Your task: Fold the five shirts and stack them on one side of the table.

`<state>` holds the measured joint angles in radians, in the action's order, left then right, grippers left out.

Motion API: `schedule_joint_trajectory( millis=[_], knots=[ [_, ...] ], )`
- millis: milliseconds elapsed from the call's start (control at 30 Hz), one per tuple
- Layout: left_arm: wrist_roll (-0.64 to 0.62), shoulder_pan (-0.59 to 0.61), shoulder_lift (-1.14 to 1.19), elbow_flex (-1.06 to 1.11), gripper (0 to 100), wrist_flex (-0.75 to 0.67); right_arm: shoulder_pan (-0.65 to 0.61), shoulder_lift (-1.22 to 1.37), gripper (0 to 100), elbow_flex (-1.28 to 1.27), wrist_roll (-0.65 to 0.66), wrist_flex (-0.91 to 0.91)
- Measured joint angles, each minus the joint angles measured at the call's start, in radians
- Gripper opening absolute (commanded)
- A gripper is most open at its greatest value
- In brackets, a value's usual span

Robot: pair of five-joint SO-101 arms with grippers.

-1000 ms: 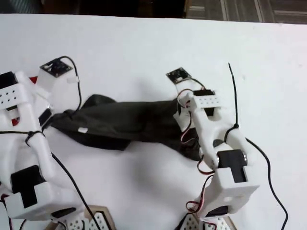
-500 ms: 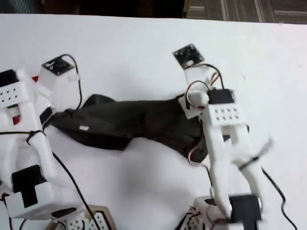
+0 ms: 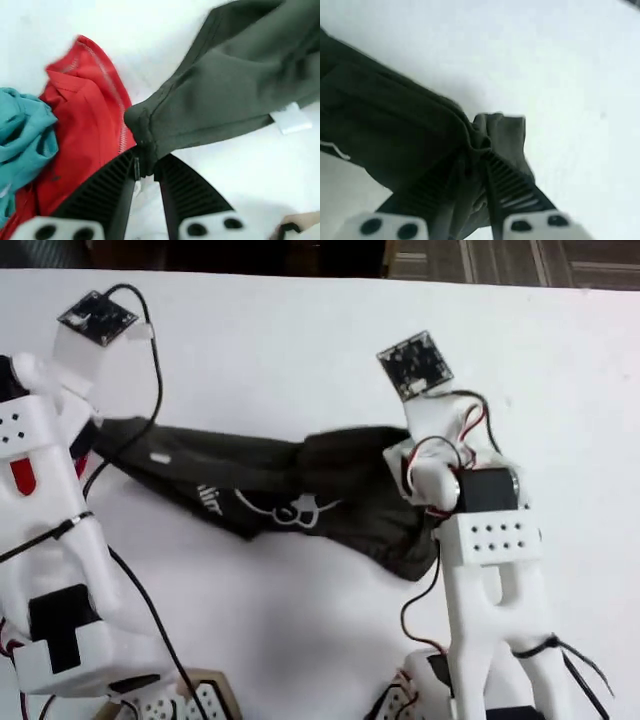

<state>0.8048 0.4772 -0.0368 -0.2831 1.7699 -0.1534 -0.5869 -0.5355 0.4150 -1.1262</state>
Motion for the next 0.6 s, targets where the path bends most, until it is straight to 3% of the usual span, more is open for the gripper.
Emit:
schedule_joint_trajectory(
  millis=[200, 367, 600],
  knots=[
    [0.041, -0.046, 0.000, 0.265, 3, -0.008, 0.000, 0.063, 2.5, -0.166, 0.000, 0.080],
    [0.041, -0.092, 0.000, 0.468, 3, -0.097, 0.000, 0.129, 7.4, -0.252, 0.000, 0.143],
    [0.041, -0.104, 0.000, 0.534, 3, -0.155, 0.002, 0.203, 12.7, -0.253, 0.000, 0.164]
  ],
)
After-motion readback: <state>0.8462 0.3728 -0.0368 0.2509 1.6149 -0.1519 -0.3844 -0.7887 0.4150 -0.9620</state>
